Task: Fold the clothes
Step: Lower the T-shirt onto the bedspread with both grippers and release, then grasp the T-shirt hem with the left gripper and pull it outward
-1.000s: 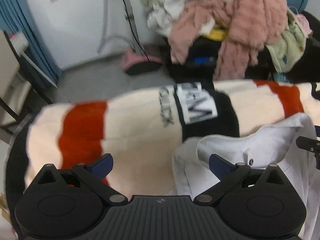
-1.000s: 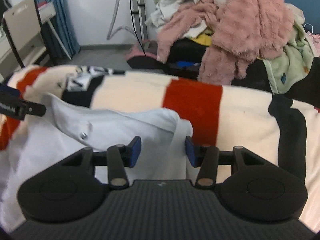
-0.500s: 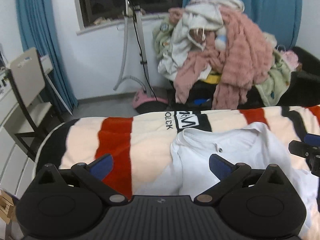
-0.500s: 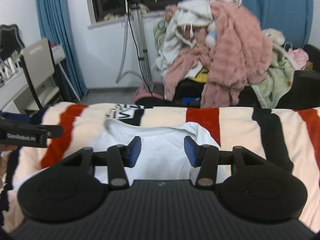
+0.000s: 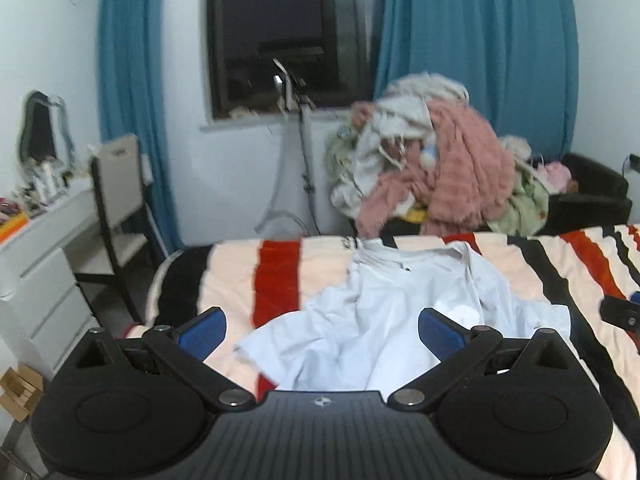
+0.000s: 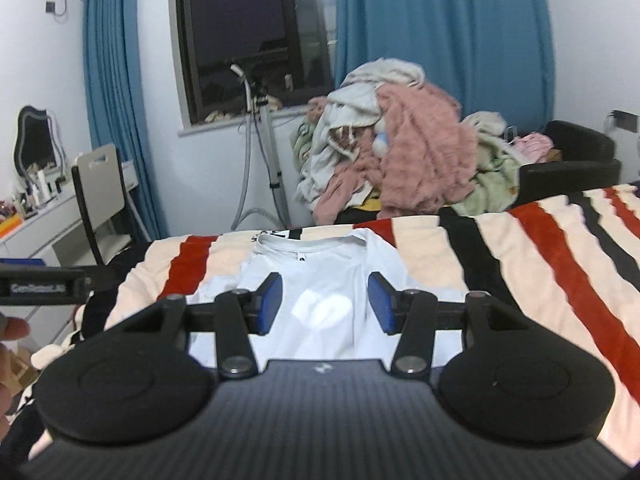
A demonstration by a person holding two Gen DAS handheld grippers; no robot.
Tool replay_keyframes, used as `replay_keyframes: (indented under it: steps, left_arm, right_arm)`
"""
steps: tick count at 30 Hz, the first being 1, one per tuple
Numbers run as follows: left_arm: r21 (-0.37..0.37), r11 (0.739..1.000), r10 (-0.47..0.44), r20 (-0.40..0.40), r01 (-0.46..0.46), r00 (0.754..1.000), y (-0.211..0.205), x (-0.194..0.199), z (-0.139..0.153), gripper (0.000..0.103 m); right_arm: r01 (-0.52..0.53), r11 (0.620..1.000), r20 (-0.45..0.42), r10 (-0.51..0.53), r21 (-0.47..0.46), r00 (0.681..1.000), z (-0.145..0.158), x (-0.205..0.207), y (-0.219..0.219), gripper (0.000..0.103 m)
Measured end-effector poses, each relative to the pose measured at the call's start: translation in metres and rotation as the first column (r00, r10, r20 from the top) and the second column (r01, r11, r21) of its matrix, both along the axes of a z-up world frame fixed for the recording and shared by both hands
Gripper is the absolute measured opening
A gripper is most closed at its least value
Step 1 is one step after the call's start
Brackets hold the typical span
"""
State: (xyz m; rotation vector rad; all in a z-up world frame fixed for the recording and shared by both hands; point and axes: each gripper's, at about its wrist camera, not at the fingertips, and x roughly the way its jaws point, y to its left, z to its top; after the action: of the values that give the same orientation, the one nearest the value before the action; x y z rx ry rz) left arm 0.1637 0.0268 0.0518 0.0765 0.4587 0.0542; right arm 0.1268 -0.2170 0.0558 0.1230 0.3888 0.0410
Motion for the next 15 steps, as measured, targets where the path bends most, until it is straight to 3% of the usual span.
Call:
replay_keyframes:
  steps: [5, 8, 10, 15]
  left_arm:
    - [-0.050, 0.999, -0.001, 0.038, 0.002, 0.999, 0.014, -0.069, -0.031, 0.103]
    - [-0.098, 0.995, 0.002, -0.024, -0.005, 1.000, 0.028, -0.080, -0.058, 0.102]
    - [-0.154, 0.988, 0.003, -0.082, -0.015, 0.997, 0.039, -0.073, -0.071, 0.102]
    - [-0.320, 0.942, 0.038, -0.199, -0.101, 0.979, 0.075, -0.017, -0.097, 0.098]
  right_arm:
    - [0.018, 1.000, 0.075, -0.017, -0.002, 0.997, -0.019, -0.065, 0.002, 0.050]
    - [0.024, 0.999, 0.100, -0.026, 0.025, 0.995, -0.034, -0.091, -0.001, 0.050]
    - [0.026, 0.999, 0.101, -0.030, 0.043, 0.994, -0.041, -0.098, -0.005, 0.050]
    - [0.055, 0.995, 0.072, -0.061, 0.089, 0.996, -0.064, -0.083, -0.022, 0.050]
